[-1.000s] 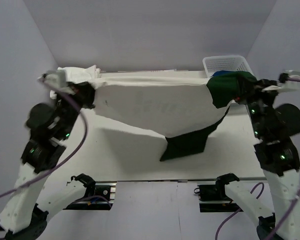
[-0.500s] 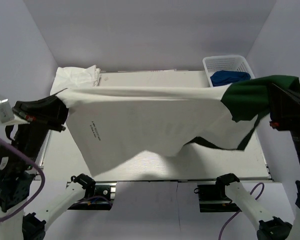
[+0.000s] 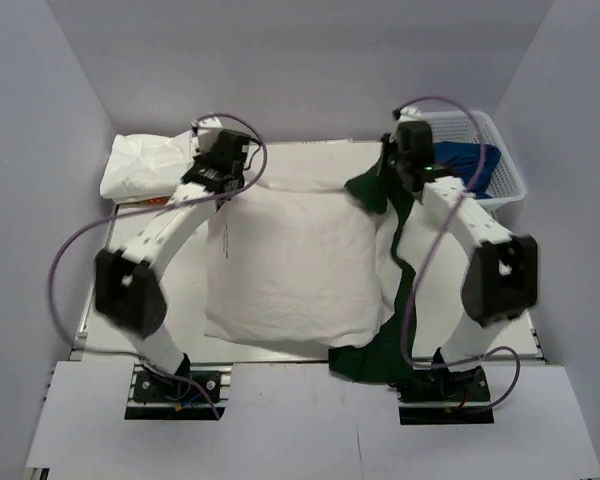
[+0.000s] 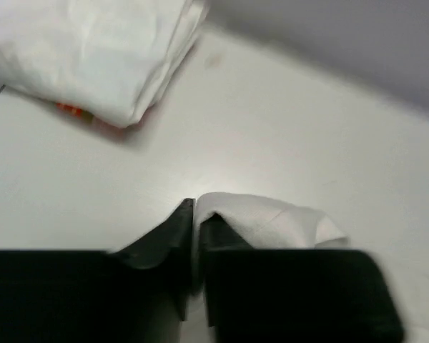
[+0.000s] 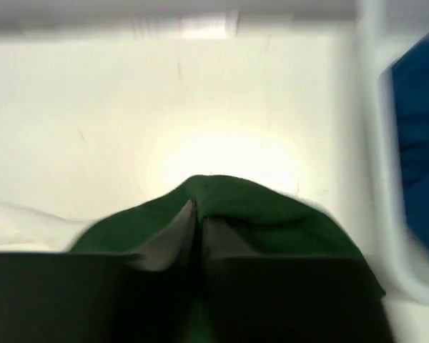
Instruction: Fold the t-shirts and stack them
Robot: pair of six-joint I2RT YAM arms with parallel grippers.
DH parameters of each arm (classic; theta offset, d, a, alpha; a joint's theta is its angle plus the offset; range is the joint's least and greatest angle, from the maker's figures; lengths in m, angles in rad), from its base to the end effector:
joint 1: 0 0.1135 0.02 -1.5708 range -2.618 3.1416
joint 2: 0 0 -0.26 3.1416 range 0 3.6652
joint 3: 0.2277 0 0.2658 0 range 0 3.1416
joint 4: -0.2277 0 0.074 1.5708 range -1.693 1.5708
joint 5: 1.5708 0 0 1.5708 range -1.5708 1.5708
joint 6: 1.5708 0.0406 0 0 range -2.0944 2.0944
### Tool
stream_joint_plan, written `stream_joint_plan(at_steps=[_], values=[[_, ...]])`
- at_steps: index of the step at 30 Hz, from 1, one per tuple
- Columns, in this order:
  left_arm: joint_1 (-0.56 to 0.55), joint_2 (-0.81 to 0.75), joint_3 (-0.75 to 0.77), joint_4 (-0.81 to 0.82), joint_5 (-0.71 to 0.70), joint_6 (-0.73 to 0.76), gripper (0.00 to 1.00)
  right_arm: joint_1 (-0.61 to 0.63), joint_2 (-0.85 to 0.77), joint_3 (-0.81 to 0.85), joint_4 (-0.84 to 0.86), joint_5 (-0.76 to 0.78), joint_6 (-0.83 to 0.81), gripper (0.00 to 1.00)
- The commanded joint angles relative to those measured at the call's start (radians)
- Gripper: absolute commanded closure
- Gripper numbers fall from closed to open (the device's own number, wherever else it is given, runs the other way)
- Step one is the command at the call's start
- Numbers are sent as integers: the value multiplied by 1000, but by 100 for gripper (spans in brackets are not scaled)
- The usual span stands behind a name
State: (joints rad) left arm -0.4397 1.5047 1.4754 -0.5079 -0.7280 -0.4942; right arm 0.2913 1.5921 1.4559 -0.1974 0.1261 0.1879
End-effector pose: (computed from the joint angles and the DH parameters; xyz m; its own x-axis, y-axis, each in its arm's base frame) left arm 0.3309 -0.1258 0.3719 -0.3130 -0.2441 -0.9179 -0.3953 0.9122 -0.1078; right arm 0.3829 0.1095 0.3603 -0.3401 0.0915 -0.9359 -0.1095 0.9846 0.1360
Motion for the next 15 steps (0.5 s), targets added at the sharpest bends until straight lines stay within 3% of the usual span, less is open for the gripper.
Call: stream_joint_plan(at_steps=[1, 2, 3, 6, 10, 15], values=[[77, 264, 103, -200, -62, -133, 70, -12, 152, 64, 109, -101, -7, 75], [111, 326, 199, -284, -45, -151, 61, -12, 236, 92, 81, -118, -19, 41], [122, 375, 241, -312, -45, -162, 40, -14, 312, 156, 22, -173, -33, 10], [133, 486, 354, -386, -45, -162, 10, -3, 356, 195, -30, -184, -39, 10], [142, 410, 266, -330, 24, -162, 0, 0, 191, -41, 85, -209, 8, 10], [142, 209, 41, -224, 147, -136, 0, 22, -25, -247, 87, -191, 60, 10]])
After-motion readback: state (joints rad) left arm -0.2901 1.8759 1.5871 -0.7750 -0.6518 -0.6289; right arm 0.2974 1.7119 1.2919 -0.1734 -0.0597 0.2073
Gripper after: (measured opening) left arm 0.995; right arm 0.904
